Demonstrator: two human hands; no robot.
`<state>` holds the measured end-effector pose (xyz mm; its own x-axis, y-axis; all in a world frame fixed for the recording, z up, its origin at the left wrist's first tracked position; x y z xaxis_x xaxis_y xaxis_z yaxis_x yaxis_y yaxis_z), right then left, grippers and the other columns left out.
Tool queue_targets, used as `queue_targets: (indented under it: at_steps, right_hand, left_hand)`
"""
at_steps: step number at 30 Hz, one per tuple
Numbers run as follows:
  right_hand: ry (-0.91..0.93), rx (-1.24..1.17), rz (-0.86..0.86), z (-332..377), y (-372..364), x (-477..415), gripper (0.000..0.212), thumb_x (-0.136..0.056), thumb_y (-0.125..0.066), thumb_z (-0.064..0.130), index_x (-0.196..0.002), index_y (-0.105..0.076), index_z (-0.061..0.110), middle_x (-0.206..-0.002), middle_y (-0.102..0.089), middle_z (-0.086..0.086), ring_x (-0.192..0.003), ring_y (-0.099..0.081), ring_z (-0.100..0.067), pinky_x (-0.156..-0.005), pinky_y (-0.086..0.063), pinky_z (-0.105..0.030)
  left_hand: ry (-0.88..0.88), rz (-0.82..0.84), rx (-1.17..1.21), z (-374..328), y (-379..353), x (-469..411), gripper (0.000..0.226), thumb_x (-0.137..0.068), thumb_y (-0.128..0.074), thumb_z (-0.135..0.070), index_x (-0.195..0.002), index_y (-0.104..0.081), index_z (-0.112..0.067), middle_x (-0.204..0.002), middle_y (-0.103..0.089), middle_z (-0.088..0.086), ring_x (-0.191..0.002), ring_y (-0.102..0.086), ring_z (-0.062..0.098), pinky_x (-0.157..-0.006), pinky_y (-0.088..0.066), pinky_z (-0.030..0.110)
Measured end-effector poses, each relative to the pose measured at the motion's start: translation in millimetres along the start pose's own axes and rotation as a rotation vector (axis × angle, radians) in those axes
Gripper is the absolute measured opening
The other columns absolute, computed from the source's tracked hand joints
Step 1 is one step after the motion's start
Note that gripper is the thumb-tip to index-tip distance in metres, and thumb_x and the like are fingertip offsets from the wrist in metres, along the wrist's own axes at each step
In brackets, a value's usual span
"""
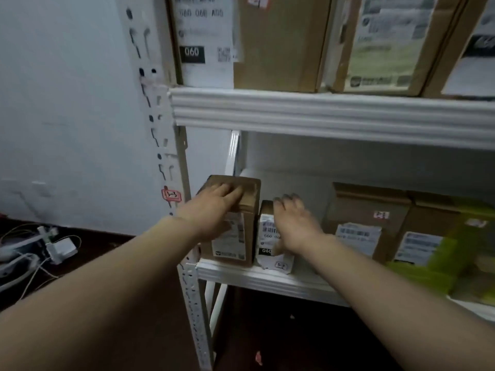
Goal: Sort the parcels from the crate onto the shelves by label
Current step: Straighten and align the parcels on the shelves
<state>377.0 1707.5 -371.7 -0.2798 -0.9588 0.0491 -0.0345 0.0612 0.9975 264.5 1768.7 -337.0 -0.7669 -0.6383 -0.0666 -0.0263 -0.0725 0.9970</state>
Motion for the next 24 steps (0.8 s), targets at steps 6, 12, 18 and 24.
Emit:
queue_targets:
  at_steps: [6,12,18,24]
  right_hand:
    - [0.039,0.050,-0.204,-4.9,-15.2,-3.2,0.099,-0.067,-0.082,0.038,-0.145,-0.026,0.018,-0.148,-0.032,-0.004,-0.136,-0.029,-0.027,-0.114,-0.024,-0.043]
    - [0.034,-0.057,-0.305,-6.5,-20.6,4.6,0.104,-0.063,-0.087,0.027,-0.147,-0.027,0.020,-0.148,-0.036,-0.001,-0.136,-0.028,-0.027,-0.108,-0.033,-0.036]
    - [0.007,-0.091,-0.306,-3.9,-16.0,5.8,0.097,-0.062,-0.087,0.028,-0.141,-0.032,0.023,-0.143,-0.040,0.000,-0.132,-0.033,-0.025,-0.100,-0.040,-0.038]
    - [-0.027,-0.157,-0.311,-8.2,-19.5,7.5,0.092,-0.066,-0.085,0.023,-0.142,-0.034,0.027,-0.135,-0.032,-0.005,-0.127,-0.037,-0.027,-0.096,-0.045,-0.039]
  left_hand:
    - [-0.052,-0.260,-0.025,0.9,-1.0,0.7,0.070,-0.091,-0.060,-0.028,-0.150,-0.023,-0.030,-0.153,-0.030,0.001,-0.139,-0.030,0.023,-0.108,-0.033,0.037]
    - [-0.024,-0.336,-0.081,-4.7,-8.3,7.2,0.083,-0.081,-0.072,-0.021,-0.149,-0.025,-0.026,-0.150,-0.035,0.001,-0.137,-0.033,0.023,-0.107,-0.035,0.036]
    - [-0.031,-0.330,-0.073,-0.8,-7.9,3.2,0.079,-0.083,-0.068,-0.015,-0.148,-0.026,-0.028,-0.150,-0.035,0.000,-0.137,-0.033,0.022,-0.106,-0.037,0.038]
    - [-0.035,-0.331,-0.080,-0.8,-9.8,0.3,0.079,-0.084,-0.067,-0.015,-0.149,-0.024,-0.030,-0.151,-0.034,0.000,-0.138,-0.032,0.023,-0.108,-0.035,0.037]
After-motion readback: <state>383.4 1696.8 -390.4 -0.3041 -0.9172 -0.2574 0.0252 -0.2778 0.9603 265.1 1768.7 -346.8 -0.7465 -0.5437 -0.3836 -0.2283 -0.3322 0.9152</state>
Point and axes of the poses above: each hand's wrist, its own x-axis away from the middle knuckle, its own y-axis out of the back of the hand, z = x × y, the point moved 9 cm from there along -x, towards the middle knuckle
